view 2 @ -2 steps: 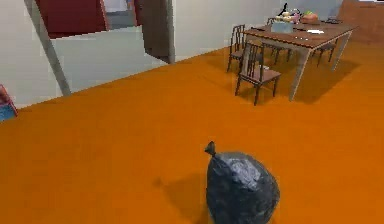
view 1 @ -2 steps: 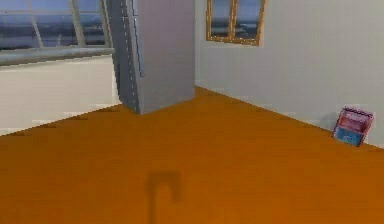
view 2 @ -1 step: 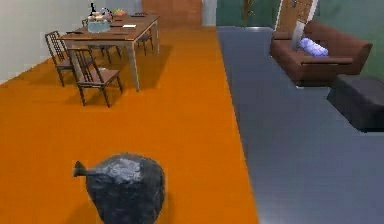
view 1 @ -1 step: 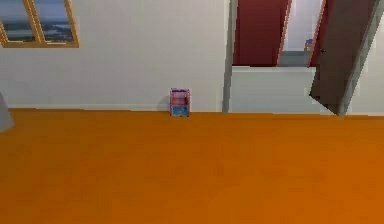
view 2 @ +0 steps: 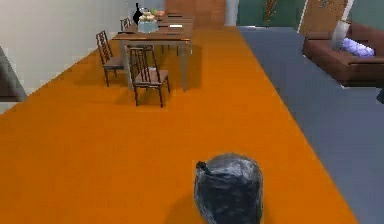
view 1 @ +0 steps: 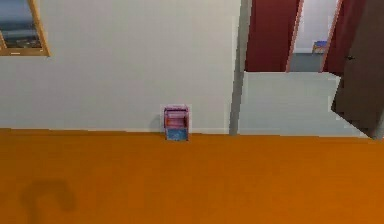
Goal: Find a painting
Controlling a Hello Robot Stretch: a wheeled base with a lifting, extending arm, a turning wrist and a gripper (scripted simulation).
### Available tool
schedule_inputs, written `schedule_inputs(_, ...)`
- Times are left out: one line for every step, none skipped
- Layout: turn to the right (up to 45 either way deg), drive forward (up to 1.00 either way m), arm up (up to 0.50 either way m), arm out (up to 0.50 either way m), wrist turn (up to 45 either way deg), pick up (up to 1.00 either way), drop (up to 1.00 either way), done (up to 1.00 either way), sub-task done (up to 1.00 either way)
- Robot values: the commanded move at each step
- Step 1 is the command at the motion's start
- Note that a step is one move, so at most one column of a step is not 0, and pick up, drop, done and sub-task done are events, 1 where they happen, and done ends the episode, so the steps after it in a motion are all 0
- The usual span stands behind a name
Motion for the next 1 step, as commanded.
schedule_inputs(27.0,0.0,0.0,0.0,0.0,0.0,0.0,0.0,0.0)
